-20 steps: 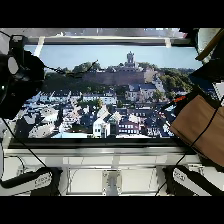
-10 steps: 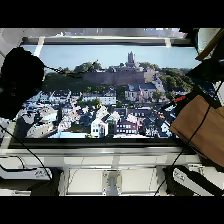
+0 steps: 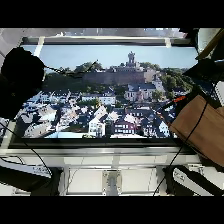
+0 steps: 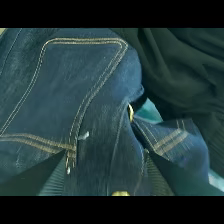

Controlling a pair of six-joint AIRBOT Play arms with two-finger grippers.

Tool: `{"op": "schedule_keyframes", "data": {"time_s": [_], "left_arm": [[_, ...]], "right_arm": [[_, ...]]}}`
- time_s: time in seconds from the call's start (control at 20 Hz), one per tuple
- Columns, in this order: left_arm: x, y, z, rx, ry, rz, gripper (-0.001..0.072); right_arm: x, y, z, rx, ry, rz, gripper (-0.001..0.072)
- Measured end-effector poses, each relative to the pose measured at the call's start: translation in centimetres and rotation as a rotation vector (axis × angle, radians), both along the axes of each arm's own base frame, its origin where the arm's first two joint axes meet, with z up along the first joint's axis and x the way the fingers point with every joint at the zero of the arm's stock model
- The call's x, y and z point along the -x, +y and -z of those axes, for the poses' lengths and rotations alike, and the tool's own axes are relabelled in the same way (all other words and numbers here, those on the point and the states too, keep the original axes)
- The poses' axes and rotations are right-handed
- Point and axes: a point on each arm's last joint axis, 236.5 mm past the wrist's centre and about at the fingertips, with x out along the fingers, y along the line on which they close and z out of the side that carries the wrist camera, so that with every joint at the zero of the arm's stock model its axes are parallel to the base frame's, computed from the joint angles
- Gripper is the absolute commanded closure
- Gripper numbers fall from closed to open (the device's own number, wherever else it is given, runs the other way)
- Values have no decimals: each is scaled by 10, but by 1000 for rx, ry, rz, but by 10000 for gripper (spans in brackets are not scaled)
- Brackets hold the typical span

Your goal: Fold the clothes and pants, and hang the long-sleeved shirts on hangers.

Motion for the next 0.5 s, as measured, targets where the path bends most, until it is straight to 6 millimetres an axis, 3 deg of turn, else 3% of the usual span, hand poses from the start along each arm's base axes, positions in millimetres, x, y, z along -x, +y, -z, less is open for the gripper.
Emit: {"op": "schedule_keyframes", "data": {"time_s": [0.15, 0.2, 0.3, 0.5], "left_arm": [[-8, 6, 18, 12, -2, -7, 174], [-11, 7, 23, 16, -5, -8, 258], [-12, 8, 31, 23, 2, -9, 654], [-7, 4, 24, 31, 23, -7, 660]], "right_arm": [[-4, 0, -3, -8, -20, 7, 699], [-6, 1, -5, -11, -28, 10, 698], [-9, 0, -7, -16, -44, 17, 698], [-15, 0, -13, -23, -75, 29, 698]]}}
